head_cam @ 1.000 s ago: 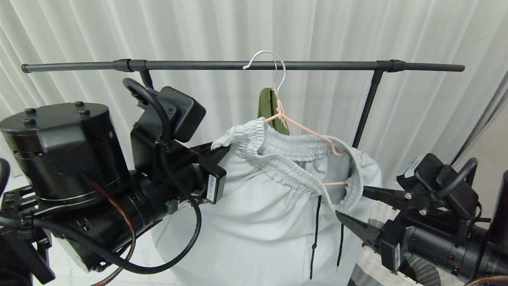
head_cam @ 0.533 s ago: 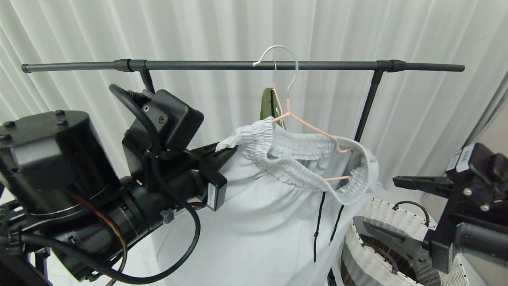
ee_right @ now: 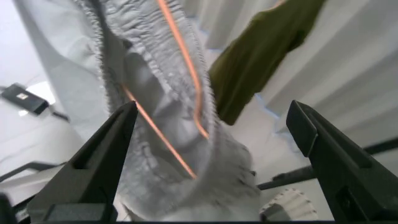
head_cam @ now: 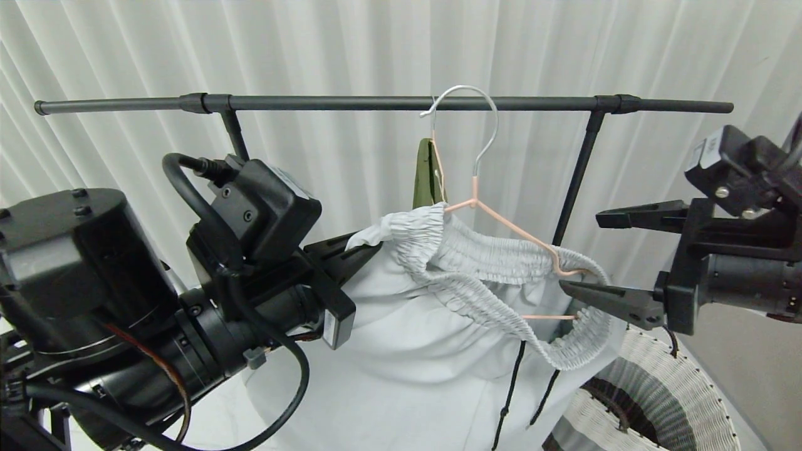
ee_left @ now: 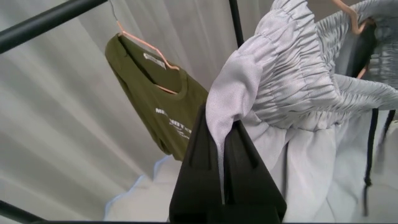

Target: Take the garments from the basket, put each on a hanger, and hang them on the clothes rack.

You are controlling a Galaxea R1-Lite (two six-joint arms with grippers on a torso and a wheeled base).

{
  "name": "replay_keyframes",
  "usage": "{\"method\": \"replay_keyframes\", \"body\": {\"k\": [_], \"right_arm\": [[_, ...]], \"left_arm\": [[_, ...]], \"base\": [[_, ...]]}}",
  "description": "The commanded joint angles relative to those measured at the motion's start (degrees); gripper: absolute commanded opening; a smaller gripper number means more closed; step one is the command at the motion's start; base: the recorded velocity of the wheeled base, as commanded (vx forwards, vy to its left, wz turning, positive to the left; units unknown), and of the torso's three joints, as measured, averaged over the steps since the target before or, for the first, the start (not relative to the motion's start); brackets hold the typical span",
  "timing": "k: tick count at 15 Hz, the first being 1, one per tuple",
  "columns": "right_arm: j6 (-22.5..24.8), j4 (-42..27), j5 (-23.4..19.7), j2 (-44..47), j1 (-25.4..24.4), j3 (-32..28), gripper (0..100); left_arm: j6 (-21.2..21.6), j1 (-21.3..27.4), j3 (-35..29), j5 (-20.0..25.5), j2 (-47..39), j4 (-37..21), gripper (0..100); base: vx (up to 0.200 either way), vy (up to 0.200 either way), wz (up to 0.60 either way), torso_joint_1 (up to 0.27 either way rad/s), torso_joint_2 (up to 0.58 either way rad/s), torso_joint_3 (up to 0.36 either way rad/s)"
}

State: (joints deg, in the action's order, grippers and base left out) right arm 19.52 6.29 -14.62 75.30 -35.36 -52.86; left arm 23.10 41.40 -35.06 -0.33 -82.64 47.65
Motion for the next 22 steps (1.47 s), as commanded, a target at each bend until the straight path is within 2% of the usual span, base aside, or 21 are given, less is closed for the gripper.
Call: {"method": "replay_keyframes", "body": {"k": [1, 4, 6, 8, 13, 17, 22], "right_arm": [[0.17, -1.81, -1.91, 5.73, -1.11, -3.74, 100], [0.35, -4.62, -2.17, 9.51, -1.72, -7.87, 100], [0.43, -6.03, -2.61, 11.27, -1.64, -9.72, 100], [0.52, -7.43, -3.31, 12.15, -1.64, -9.98, 100], [0.43, -10.68, -7.27, 12.15, -1.72, -10.07, 100], [0.35, -10.42, -7.62, 12.15, -1.72, -10.07, 100], [0.43, -9.98, -7.62, 12.33, -1.64, -9.98, 100]], "left_arm": [[0.01, 0.0, -0.01, -0.02, -0.07, 0.25, 0], [0.37, 0.35, 0.08, 1.38, -0.15, 0.25, 0], [3.71, 0.35, 0.61, 3.58, -0.33, 0.25, 0], [4.41, 0.35, 0.87, 5.43, -0.5, 0.34, 0], [4.41, 0.17, 0.43, 5.43, -0.86, 1.65, 0], [4.5, 0.09, 0.43, 5.34, -3.14, 6.4, 0], [4.5, 0.09, 0.61, 5.25, -3.23, 6.66, 0]], "base": [[0.0, 0.0, 0.0, 0.0, 0.0, 0.0], [0.0, 0.0, 0.0, 0.0, 0.0, 0.0], [0.0, 0.0, 0.0, 0.0, 0.0, 0.0], [0.0, 0.0, 0.0, 0.0, 0.0, 0.0], [0.0, 0.0, 0.0, 0.0, 0.0, 0.0], [0.0, 0.0, 0.0, 0.0, 0.0, 0.0], [0.0, 0.0, 0.0, 0.0, 0.0, 0.0]]}}
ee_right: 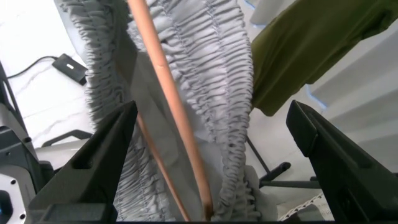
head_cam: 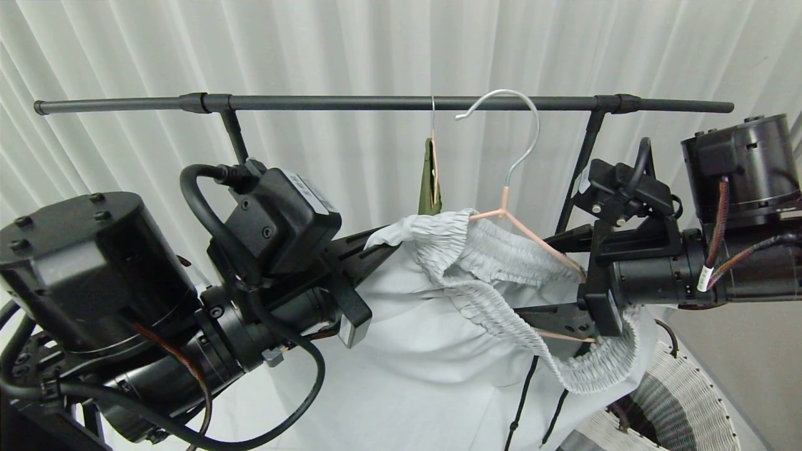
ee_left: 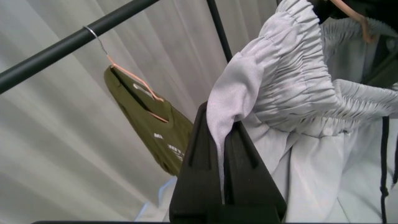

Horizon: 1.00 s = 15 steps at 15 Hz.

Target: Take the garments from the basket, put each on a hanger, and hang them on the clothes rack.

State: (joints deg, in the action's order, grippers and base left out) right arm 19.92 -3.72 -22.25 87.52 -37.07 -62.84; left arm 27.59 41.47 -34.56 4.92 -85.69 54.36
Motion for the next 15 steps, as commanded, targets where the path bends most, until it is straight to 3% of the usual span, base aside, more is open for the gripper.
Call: {"method": "replay_keyframes", "body": {"k": [1, 10, 15], "right_arm": [[0.03, 0.03, 0.28, 0.11, 0.07, 0.0, 100], [1.26, 0.03, 0.71, 0.2, 0.16, -0.18, 100], [1.35, 0.03, 3.18, -0.07, 0.07, 0.0, 100]], "left_arm": [[0.01, 0.01, 0.11, -0.09, -0.09, -0.04, 0], [0.01, -0.08, 0.11, -0.09, 0.08, 0.05, 0], [0.01, -0.08, 0.02, -0.09, 0.08, 0.05, 0]], "base": [[0.0, 0.0, 0.0, 0.0, 0.0, 0.0], [0.0, 0.0, 0.0, 0.0, 0.0, 0.0], [0.0, 0.0, 0.0, 0.0, 0.0, 0.0]]}}
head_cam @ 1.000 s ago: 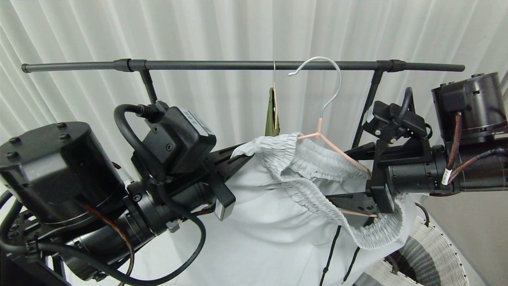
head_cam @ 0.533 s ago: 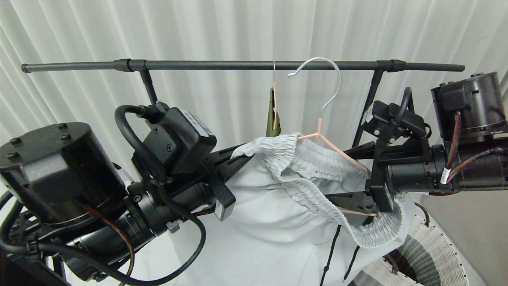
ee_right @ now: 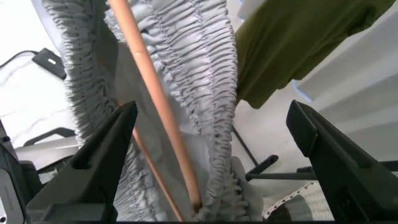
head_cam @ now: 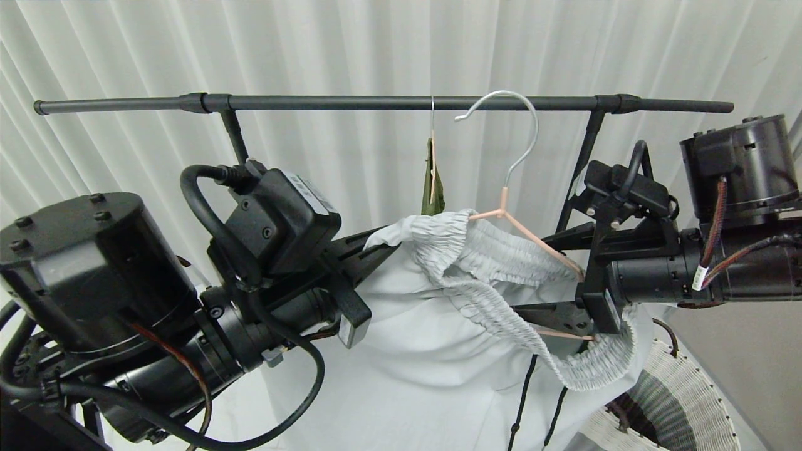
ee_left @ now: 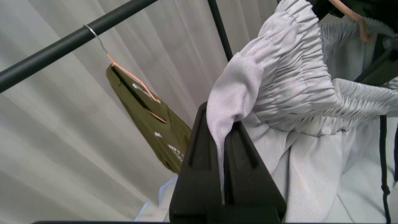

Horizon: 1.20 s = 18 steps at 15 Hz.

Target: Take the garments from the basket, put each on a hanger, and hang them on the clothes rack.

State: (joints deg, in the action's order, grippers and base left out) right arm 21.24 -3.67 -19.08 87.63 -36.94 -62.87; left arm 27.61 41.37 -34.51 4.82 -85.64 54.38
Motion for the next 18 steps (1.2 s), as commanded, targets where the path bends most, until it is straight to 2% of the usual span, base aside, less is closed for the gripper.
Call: {"method": "replay_keyframes", "body": {"k": [1, 3, 4, 10, 13, 14, 18], "right_arm": [[0.03, -0.02, 0.45, -0.17, -0.15, 0.11, 100], [0.47, -0.02, 0.27, 0.09, -0.15, 0.2, 100], [0.65, -0.02, 0.18, 0.09, -0.15, 0.2, 0], [0.74, 0.15, 0.8, 0.35, -0.06, 0.2, 0], [0.74, 3.85, 0.88, 1.06, -0.06, 0.29, 0], [0.82, 4.9, 0.88, 1.23, -0.06, 0.2, 0], [1.26, 5.08, 2.29, 0.18, -0.06, -0.24, 0]], "left_arm": [[-0.01, 0.02, -0.03, 0.02, 0.03, 0.02, 0], [-0.01, 0.02, -0.12, 0.02, 0.03, 0.02, 0], [-0.01, 0.02, -0.12, 0.02, 0.03, 0.02, 0], [-0.01, 0.02, -0.03, 0.02, 0.03, 0.02, 0], [-0.01, 0.02, 0.23, 0.02, 0.21, 0.02, 0], [-0.01, 0.02, 0.23, 0.02, 0.21, 0.02, 100], [-0.1, -0.86, 1.55, -0.42, 0.74, 0.02, 100]], "base": [[0.0, 0.0, 0.0, 0.0, 0.0, 0.0], [0.0, 0.0, 0.0, 0.0, 0.0, 0.0], [0.0, 0.0, 0.0, 0.0, 0.0, 0.0], [0.0, 0.0, 0.0, 0.0, 0.0, 0.0], [0.0, 0.0, 0.0, 0.0, 0.0, 0.0], [0.0, 0.0, 0.0, 0.0, 0.0, 0.0], [0.0, 0.0, 0.0, 0.0, 0.0, 0.0]]}}
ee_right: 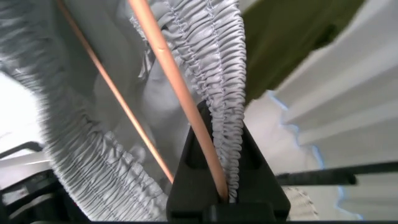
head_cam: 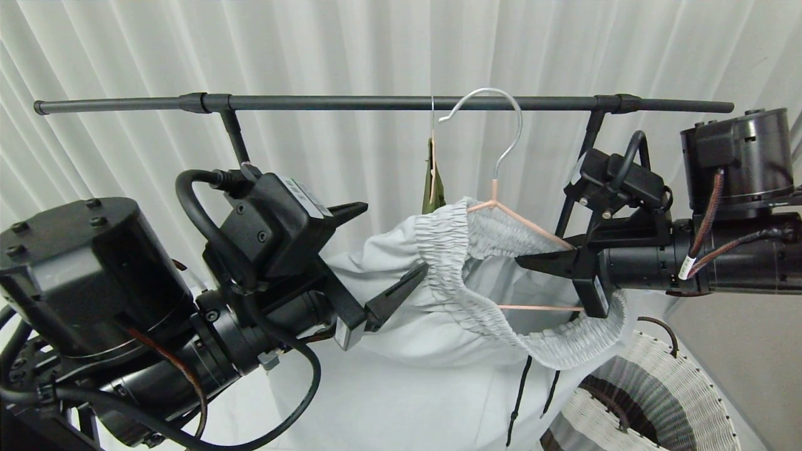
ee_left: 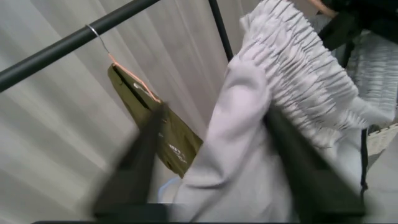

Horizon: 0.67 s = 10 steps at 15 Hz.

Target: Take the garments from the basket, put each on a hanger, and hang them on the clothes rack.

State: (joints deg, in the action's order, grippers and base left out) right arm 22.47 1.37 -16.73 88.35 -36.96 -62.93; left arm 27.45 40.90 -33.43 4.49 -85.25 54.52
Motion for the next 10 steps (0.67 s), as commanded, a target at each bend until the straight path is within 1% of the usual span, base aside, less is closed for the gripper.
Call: {"method": "replay_keyframes", "body": {"k": [1, 4, 5, 6, 7, 8, 9, 10], "right_arm": [[0.12, -0.05, 1.08, -0.89, -0.04, -0.09, 0], [0.21, -0.13, 5.91, -2.3, 0.05, -0.18, 0], [0.21, -0.31, 8.64, -2.65, 0.05, -0.18, 0], [0.12, -0.49, 10.22, -2.65, 0.05, -0.27, 0], [0.03, -0.49, 11.01, -2.65, 0.05, -0.44, 0], [-0.32, -0.57, 12.16, -2.65, 0.14, -0.79, 0], [-0.32, -0.75, 12.86, -2.65, 0.14, -1.23, 0], [-0.32, -1.8, 14.09, -2.56, -0.04, -1.94, 0]], "left_arm": [[0.06, -0.47, 1.43, -0.09, 1.05, -0.11, 100], [-0.38, -1.61, 6.0, -0.36, 4.92, -0.11, 100], [-0.73, -1.88, 7.67, -1.67, 6.94, -0.11, 100], [-1.35, -1.88, 8.82, -2.64, 8.26, -0.2, 100], [-2.05, -1.96, 10.31, -3.43, 9.05, -0.11, 100], [-2.58, -2.4, 13.91, -4.84, 9.57, -0.2, 100], [-2.14, -3.99, 16.64, -6.07, 9.49, -0.2, 100], [-2.05, -3.9, 16.73, -6.24, 9.4, -0.2, 100]], "base": [[0.0, 0.0, 0.0, 0.0, 0.0, 0.0], [0.0, 0.0, 0.0, 0.0, 0.0, 0.0], [0.0, 0.0, 0.0, 0.0, 0.0, 0.0], [0.0, 0.0, 0.0, 0.0, 0.0, 0.0], [0.0, 0.0, 0.0, 0.0, 0.0, 0.0], [0.0, 0.0, 0.0, 0.0, 0.0, 0.0], [0.0, 0.0, 0.0, 0.0, 0.0, 0.0], [0.0, 0.0, 0.0, 0.0, 0.0, 0.0]]}}
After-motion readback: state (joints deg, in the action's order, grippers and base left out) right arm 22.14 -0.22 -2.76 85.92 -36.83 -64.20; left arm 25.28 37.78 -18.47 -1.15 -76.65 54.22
